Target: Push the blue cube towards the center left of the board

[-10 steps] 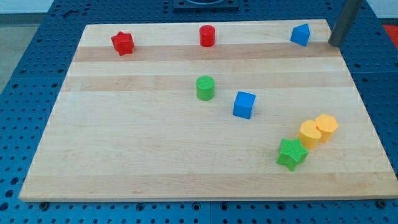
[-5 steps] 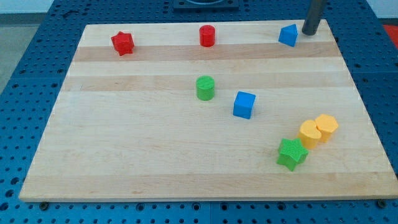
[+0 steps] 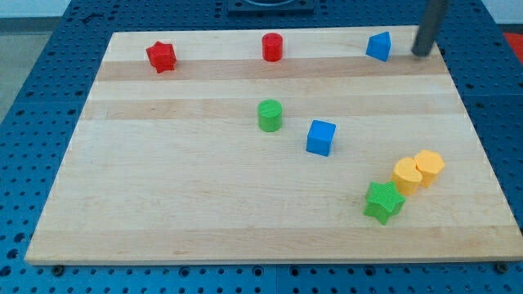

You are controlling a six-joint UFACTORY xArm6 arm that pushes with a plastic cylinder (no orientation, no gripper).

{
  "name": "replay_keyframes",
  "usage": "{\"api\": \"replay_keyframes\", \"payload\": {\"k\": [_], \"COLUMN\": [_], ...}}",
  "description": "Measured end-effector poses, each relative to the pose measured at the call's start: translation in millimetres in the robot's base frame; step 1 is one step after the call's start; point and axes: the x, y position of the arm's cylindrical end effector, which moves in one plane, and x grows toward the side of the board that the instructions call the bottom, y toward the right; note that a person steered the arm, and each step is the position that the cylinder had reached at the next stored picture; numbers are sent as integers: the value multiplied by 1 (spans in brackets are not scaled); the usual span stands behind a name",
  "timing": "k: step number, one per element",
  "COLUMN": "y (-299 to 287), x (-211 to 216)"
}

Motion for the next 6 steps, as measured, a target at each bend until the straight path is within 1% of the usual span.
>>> {"api": "replay_keyframes", "payload": {"k": [1, 2, 3, 4, 5, 6], "y": [-1, -55, -109, -159, -231, -313], "x": [73, 139, 140, 175, 176, 158]}}
